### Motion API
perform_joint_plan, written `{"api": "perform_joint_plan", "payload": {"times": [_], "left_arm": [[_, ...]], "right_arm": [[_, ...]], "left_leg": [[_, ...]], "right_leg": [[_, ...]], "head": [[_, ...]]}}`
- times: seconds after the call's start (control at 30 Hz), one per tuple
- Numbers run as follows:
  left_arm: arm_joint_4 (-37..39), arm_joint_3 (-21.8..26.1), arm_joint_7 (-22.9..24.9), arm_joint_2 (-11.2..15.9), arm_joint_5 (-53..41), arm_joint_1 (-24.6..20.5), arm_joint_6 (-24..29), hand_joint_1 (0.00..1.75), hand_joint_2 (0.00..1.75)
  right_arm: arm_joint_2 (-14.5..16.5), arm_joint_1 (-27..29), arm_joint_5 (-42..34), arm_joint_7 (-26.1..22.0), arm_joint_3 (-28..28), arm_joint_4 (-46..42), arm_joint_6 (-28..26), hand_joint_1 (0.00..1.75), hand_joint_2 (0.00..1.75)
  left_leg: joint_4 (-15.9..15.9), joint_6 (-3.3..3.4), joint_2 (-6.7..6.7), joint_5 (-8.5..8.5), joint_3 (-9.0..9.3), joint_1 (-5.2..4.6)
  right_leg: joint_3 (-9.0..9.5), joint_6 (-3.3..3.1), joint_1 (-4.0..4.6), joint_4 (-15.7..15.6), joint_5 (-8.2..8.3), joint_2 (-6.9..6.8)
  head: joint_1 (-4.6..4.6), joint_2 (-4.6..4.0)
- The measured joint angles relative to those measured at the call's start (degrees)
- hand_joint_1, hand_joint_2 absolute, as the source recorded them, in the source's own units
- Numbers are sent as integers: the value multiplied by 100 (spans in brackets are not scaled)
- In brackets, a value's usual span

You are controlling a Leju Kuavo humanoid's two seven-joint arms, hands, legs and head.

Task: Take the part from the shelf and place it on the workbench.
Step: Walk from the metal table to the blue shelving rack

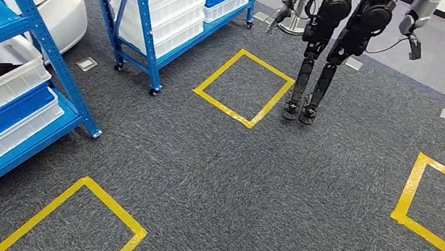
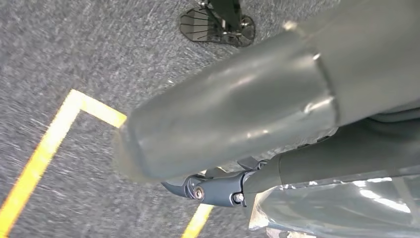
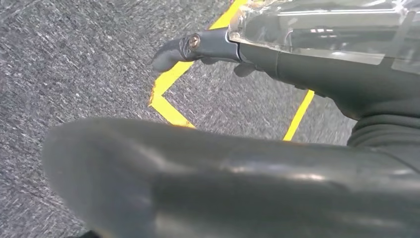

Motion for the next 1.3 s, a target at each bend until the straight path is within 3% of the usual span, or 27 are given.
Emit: {"api": "perform_joint_plan", "payload": {"times": [0.07,0.13,0.2,0.27,0.33,0.4,0.43,0.47,0.5,0.53,0.57,0.63,0.7,0.77,0.83,0.87,0.93,1.0,1.03,1.1,1.13,1.17,1.23,1.3], "left_arm": [[1,0,1,-8,0,15,-4,0,0],[1,0,1,-14,0,15,-6,0,0],[-1,0,1,-8,0,16,-5,0,0],[0,1,1,4,1,40,-4,0,0],[1,2,-2,9,2,70,-3,0,0],[2,2,-5,8,2,69,-1,0,0],[2,2,-6,8,2,66,0,0,0],[2,2,-6,10,2,67,1,0,0],[2,2,-5,11,2,76,1,0,0],[2,3,-5,13,2,87,2,0,0],[2,3,-6,16,3,94,4,0,0],[2,3,-14,27,5,90,9,0,0],[2,3,-33,37,7,80,15,0,0],[2,7,-45,44,15,88,21,0,0],[2,12,-48,43,27,99,26,0,0],[2,14,-49,41,33,94,27,0,0],[2,16,-49,37,41,82,28,0,0],[2,26,-49,36,43,83,28,0,0],[2,31,-49,34,43,87,27,0,0],[2,39,-49,26,44,94,27,0,0],[2,40,-49,23,44,95,27,0,0],[2,41,-48,21,44,96,28,0,0],[2,46,-46,25,44,104,33,0,0],[2,56,-45,31,44,121,40,0,0]], "right_arm": [[-11,7,-3,0,0,0,0,0,0],[-16,5,-1,0,1,0,0,0,0],[-15,5,8,0,2,-1,0,0,0],[-5,1,18,2,8,-1,0,0,0],[7,-7,27,2,18,-2,-3,0,0],[13,3,37,4,26,-2,-10,0,0],[14,13,44,5,29,-2,-14,0,0],[14,21,52,7,31,-2,-16,0,0],[14,22,61,9,34,-2,-17,0,0],[14,18,68,9,40,-2,-19,0,0],[17,12,71,10,48,-1,-19,0,0],[28,2,81,10,68,0,-21,0,0],[36,-6,94,10,87,-1,-27,0,0],[42,-22,102,11,104,-2,-32,0,0],[43,-32,104,11,126,-2,-34,0,0],[42,-30,105,11,134,-1,-34,0,0],[37,-12,105,11,140,-1,-34,0,0],[33,12,105,13,142,0,-34,0,0],[29,22,105,14,142,-1,-34,0,0],[20,30,105,18,143,0,-33,0,0],[16,29,105,21,143,0,-33,0,0],[13,29,105,23,143,0,-33,0,0],[9,18,107,34,144,0,-32,0,0],[11,3,110,50,147,0,-30,0,0]], "left_leg": [[17,-28,-160,2,1,11],[61,-84,-292,-11,-19,8],[100,-156,-399,-23,-57,-9],[110,-216,-464,-15,-93,6],[220,-263,-282,-84,-154,23],[771,-304,36,-405,-410,26],[1157,-320,134,-593,-596,30],[1497,-329,173,-726,-767,35],[1649,-329,185,-741,-848,37],[1600,-320,198,-654,-826,37],[1355,-301,225,-493,-702,35],[628,-235,423,-187,-315,2],[230,-178,559,-99,-116,-50],[177,-131,468,-106,-112,-81],[83,-69,357,-56,-55,-53],[37,-40,300,-27,-25,-31],[7,-11,176,0,-12,-10],[12,-8,21,1,-16,-7],[18,-11,-62,0,-15,-3],[45,-35,-218,-10,-14,15],[74,-64,-286,-23,-22,15],[105,-100,-348,-41,-33,9],[129,-176,-442,-56,-63,-3],[129,-231,-467,-47,-91,19]], "right_leg": [[204,118,-36,-469,260,74],[507,190,-83,-1163,548,282],[631,140,-92,-1445,648,392],[654,39,-88,-1467,672,301],[660,-34,-99,-1479,695,201],[661,-100,-78,-1486,691,72],[660,-129,-59,-1485,681,-7],[661,-149,-41,-1484,672,-89],[663,-161,-31,-1483,663,-160],[669,-170,-23,-1483,655,-225],[682,-178,-17,-1483,645,-284],[717,-168,11,-1483,616,-388],[741,-127,41,-1487,586,-478],[776,-76,53,-1514,570,-569],[769,-32,55,-1442,506,-464],[695,-28,54,-1265,410,-333],[367,-52,24,-602,127,-77],[51,-24,-5,-35,-32,-8],[9,24,-20,-2,11,4],[230,156,-67,-556,324,87],[383,201,-92,-918,473,203],[502,204,-105,-1214,589,287],[601,126,-86,-1444,663,363],[632,26,-83,-1460,693,260]], "head": [[1,0],[9,0],[9,0],[3,0],[-10,0],[-42,0],[-59,0],[-59,0],[-61,0],[-61,0],[-62,0],[-60,0],[-57,0],[-60,0],[-54,0],[-43,0],[-21,0],[-13,0],[-13,0],[-10,0],[-5,0],[-2,0],[1,0],[-1,0]]}}
